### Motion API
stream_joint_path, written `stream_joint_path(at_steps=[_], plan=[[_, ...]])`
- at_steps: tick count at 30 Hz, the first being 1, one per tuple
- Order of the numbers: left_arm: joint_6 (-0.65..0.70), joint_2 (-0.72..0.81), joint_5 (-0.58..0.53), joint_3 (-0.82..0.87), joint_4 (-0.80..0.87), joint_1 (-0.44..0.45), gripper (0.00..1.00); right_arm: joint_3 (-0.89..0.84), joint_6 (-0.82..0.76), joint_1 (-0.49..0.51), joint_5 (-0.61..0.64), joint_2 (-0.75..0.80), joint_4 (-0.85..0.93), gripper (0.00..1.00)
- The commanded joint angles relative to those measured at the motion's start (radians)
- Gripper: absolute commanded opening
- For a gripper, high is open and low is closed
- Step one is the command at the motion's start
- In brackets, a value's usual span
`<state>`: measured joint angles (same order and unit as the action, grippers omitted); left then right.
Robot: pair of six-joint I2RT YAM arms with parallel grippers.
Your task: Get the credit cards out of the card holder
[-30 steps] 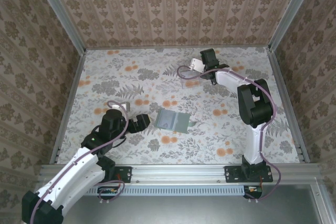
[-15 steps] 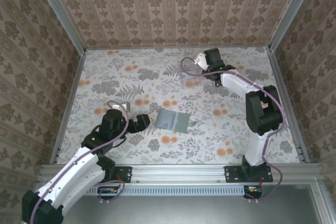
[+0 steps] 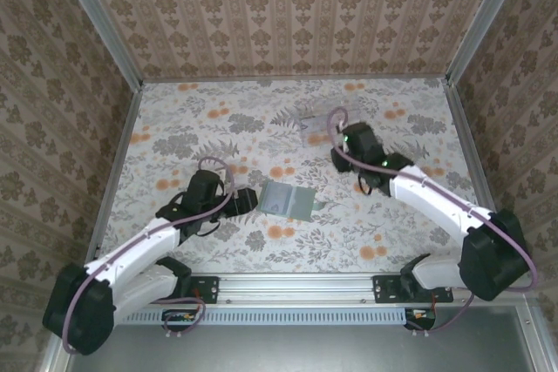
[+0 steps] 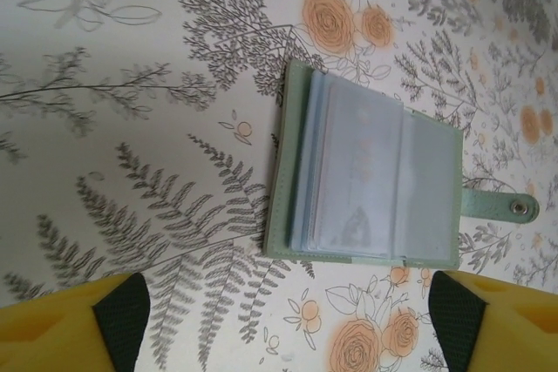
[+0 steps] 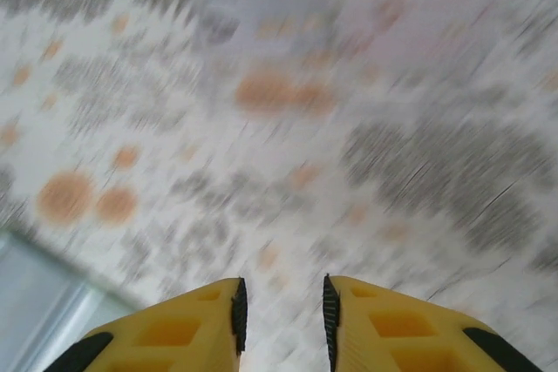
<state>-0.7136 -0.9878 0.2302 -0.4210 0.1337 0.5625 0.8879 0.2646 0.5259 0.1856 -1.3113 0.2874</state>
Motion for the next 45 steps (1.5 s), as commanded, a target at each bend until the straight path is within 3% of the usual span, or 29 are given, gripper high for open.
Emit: stream_joint_path(at_steps=[1, 7, 13, 18, 26, 31, 41, 45], plan=[[0.001, -0.082, 0.047, -0.056, -0.086, 0.014, 0.83, -0.110, 0.243, 0.084, -0.101, 0.020, -0.040, 0.30], [0.008, -0.232, 0.035, -0.133, -0.103, 0.051, 0.76, -0.200, 0.389, 0.204, -0.150, -0.071, -0.162, 0.20], [0.010, -0.335, 0.037, -0.191, -0.110, 0.083, 0.74, -0.204, 0.440, 0.216, -0.228, -0.236, -0.243, 0.16], [0.012, -0.384, 0.038, -0.215, -0.113, 0.108, 0.74, -0.164, 0.436, 0.218, -0.212, -0.310, -0.208, 0.16], [0.012, -0.451, 0.048, -0.223, -0.118, 0.118, 0.64, -0.149, 0.420, 0.217, -0.184, -0.319, -0.186, 0.15], [0.017, -0.467, 0.024, -0.223, -0.097, 0.119, 0.64, -0.145, 0.424, 0.216, -0.197, -0.322, -0.188, 0.15], [0.001, -0.514, 0.082, -0.223, -0.162, 0.144, 0.60, -0.147, 0.430, 0.217, -0.202, -0.327, -0.191, 0.15], [0.003, -0.498, 0.071, -0.229, -0.141, 0.148, 0.63, -0.149, 0.431, 0.217, -0.204, -0.329, -0.193, 0.15]])
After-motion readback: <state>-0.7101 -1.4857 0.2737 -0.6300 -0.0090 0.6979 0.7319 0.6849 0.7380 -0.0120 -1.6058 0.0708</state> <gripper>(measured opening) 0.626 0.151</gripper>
